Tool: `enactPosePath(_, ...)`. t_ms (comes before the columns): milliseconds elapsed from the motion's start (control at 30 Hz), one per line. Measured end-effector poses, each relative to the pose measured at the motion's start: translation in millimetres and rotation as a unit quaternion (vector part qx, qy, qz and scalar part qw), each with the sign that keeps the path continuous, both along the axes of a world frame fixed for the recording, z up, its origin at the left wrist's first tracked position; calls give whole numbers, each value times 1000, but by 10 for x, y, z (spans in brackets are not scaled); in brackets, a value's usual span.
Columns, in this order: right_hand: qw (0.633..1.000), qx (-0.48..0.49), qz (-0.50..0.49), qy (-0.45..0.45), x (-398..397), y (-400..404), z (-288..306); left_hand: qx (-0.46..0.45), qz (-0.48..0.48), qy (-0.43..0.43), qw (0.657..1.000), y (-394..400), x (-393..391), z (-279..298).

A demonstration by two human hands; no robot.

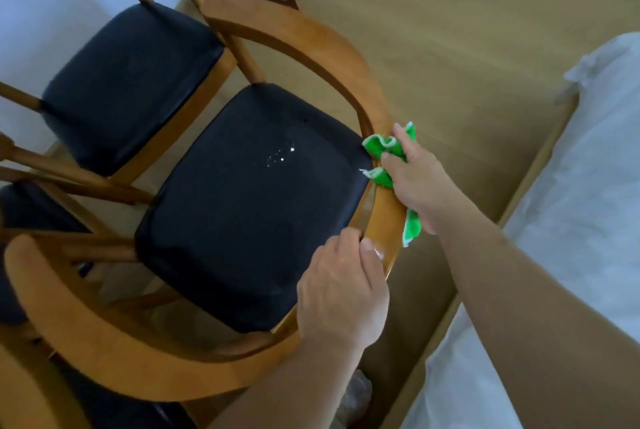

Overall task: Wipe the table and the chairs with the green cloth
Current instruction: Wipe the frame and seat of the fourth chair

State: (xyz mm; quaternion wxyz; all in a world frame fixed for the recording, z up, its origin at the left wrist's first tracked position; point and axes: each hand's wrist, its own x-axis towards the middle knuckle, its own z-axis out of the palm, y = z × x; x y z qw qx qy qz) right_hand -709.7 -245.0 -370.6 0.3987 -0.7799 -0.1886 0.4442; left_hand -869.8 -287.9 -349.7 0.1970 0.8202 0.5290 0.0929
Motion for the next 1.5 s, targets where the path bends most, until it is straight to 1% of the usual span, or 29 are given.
enactPosePath(133, 999, -12, -2, -35, 162, 293, -128, 14, 8, 1, 1000, -3, 19, -14)
enactPosePath(267, 999, -39, -18, -29, 29, 159, -126, 7, 1, -1, 1000, -7, 0, -25)
enactPosePath(400, 996, -73, -40, 42, -174, -189, 52, -1, -6, -2, 1000, 0, 6, -10)
enactPosePath(533, 989, -95, -23, 112, -534, -645, 173, -7, -19, 10, 1000, 14, -10, 18)
enactPosePath(633, 982, -105, -28, 157, -692, -786, 180, -20, -25, 20, 999, 25, -4, 32)
enactPosePath(900, 982, -158, 6, 104, -620, -700, 218, -44, -31, 27, 998, 28, -6, 24)
enactPosePath(1000, 982, -169, 12, 88, -629, -669, 250, -42, -26, 12, 999, 32, -7, 27)
enactPosePath(1100, 982, -167, -10, 87, -642, -655, 263, -35, -24, 2, 999, 35, -20, 24)
enactPosePath(1167, 982, -166, -23, 82, -641, -649, 282, -47, -28, 8, 998, 42, -16, 24)
enactPosePath(1367, 985, -154, -41, 62, -654, -625, 235, -63, -33, -4, 997, 54, -13, 12)
enactPosePath(1500, 984, -159, -40, 63, -658, -628, 225, -72, -45, 8, 996, 72, -21, 16)
